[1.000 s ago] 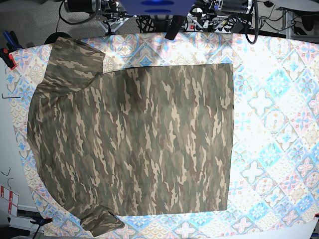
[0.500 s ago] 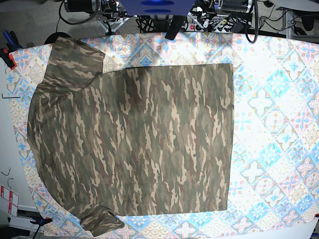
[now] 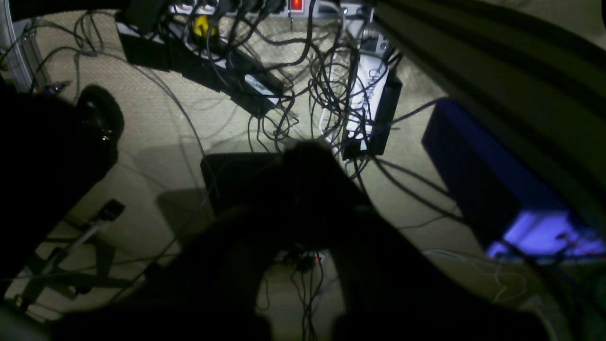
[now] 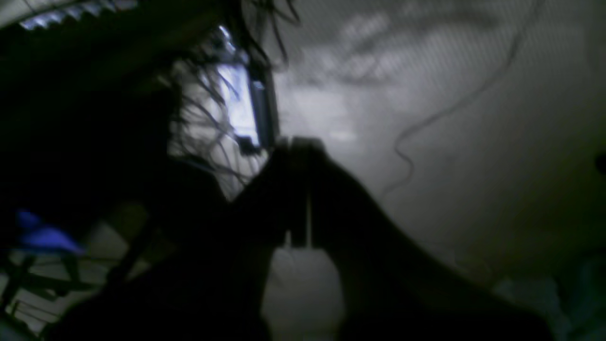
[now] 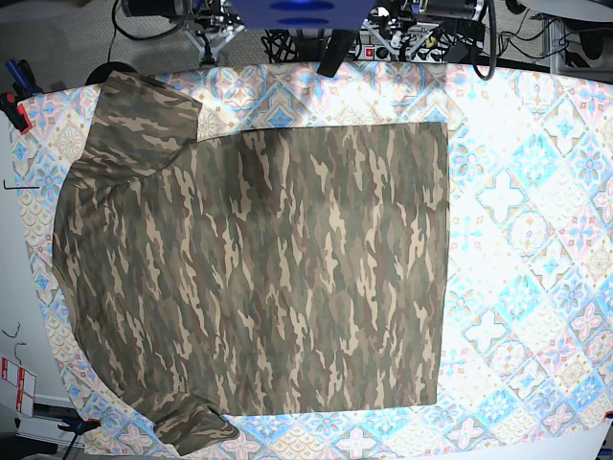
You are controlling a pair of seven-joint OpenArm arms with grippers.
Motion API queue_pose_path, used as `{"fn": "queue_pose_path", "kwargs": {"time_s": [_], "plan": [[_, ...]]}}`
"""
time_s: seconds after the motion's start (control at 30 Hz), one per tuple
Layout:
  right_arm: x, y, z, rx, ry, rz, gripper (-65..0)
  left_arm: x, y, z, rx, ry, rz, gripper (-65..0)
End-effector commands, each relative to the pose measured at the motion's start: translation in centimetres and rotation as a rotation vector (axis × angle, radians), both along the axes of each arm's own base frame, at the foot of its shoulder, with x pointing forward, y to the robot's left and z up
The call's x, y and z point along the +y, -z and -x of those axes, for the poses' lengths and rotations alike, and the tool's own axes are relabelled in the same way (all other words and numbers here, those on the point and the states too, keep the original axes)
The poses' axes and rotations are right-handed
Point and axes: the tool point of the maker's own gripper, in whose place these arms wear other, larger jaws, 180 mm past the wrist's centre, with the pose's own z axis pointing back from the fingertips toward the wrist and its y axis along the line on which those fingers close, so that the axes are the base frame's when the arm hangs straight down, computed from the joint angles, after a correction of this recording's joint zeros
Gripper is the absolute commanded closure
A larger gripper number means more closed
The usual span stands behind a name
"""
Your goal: Fold the T-shirt properly
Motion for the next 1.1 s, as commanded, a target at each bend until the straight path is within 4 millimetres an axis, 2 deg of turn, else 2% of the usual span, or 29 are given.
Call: {"fn": "queue_pose_path", "kwargs": {"time_s": [0.0,0.17,0.3,0.4,0.5,0.53,0.6,0.87,1.07], "plan": [[-0.2,-0.1,1.1,0.017,-0.001,0.004,0.0,0.3,-0.1,1.4,0.026,0.008,-0.006,-0.1],[-1.3,-0.4,2.5,-0.041,0.000,0.035,0.0,1.3,-0.2,3.4,0.052,0.010,-0.022,0.0],[-1.8,-0.7,3.6,-0.072,0.058,0.056,0.0,2.5,-0.3,3.5,0.039,0.012,-0.039,0.0],[-2.4,-1.0,4.6,-0.093,0.111,0.081,0.0,3.3,-0.6,3.5,-0.064,0.014,-0.056,0.0],[-3.9,-1.3,4.1,-0.152,0.116,0.113,0.0,3.4,-1.4,4.1,-0.165,0.015,-0.063,0.0],[-4.0,-1.5,4.8,-0.158,0.114,0.118,0.0,3.5,-1.6,4.4,-0.193,0.015,-0.065,0.0],[-4.2,-2.0,5.8,-0.185,0.109,0.130,0.0,3.5,-2.2,4.6,-0.251,0.015,-0.068,0.0],[-4.9,-4.1,6.4,-0.368,0.077,0.170,0.0,3.5,-4.9,5.4,-0.464,0.016,-0.078,0.0],[-5.1,-6.3,7.0,-0.507,0.060,0.198,0.0,3.7,-8.7,5.1,-0.703,0.018,-0.089,0.0]]}}
